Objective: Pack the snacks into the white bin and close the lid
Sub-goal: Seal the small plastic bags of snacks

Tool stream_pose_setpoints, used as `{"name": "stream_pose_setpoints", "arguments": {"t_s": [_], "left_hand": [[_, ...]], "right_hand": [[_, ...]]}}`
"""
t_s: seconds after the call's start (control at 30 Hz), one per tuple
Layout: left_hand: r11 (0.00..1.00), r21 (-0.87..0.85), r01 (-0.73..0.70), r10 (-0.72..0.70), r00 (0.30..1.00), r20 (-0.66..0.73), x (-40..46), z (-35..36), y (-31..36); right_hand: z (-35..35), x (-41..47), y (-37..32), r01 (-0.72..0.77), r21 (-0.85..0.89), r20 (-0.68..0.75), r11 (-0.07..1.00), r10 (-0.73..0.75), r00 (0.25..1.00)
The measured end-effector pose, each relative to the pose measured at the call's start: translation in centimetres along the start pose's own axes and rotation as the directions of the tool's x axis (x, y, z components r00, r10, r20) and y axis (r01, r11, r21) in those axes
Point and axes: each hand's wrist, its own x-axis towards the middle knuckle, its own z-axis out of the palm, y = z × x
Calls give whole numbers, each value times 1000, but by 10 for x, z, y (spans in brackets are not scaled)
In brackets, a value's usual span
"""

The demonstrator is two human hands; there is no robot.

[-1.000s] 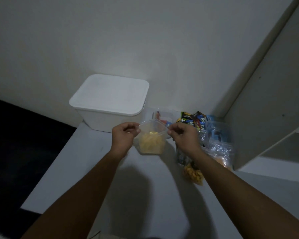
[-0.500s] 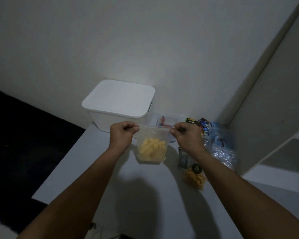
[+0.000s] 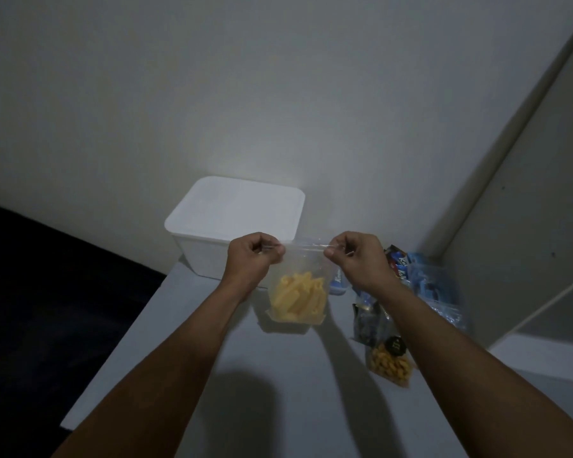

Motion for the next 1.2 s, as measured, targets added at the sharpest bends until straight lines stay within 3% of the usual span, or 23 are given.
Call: {"name": "stream_pose_setpoints", "arguments": {"t_s": [0.1,0.23,0.43,0.6,0.83,0.97,1.1,1.2], "left_hand": [[1000,-23,11,-10,998,69,7,-4,4],[998,62,-24,20,998,53,15,-2,4],[996,60,-66,57,989,135,25,5,5],[993,91,-71,56,986,157,35,4,8],[987,129,-96,71,979,192,41,10,11],[997,53,-53,42,979,198,49,7,16],[987,137,-87,67,988,140,53,8,16],[983,161,-85,58,984,170,52,12,20]], "right_hand": [[0,5,-2,24,-25,4,999,-24,1000],[-1,9,-7,25,-32,75,999,-23,997],[3,24,-17,38,-302,59,953,-21,998],[7,26,-18,21,-350,-13,936,-27,1000],[16,38,-32,94,-507,69,857,-68,995],[13,42,-29,67,-514,13,855,-71,997],[15,45,-29,83,-485,39,870,-73,997],[20,47,-31,117,-484,78,867,-90,993]]}}
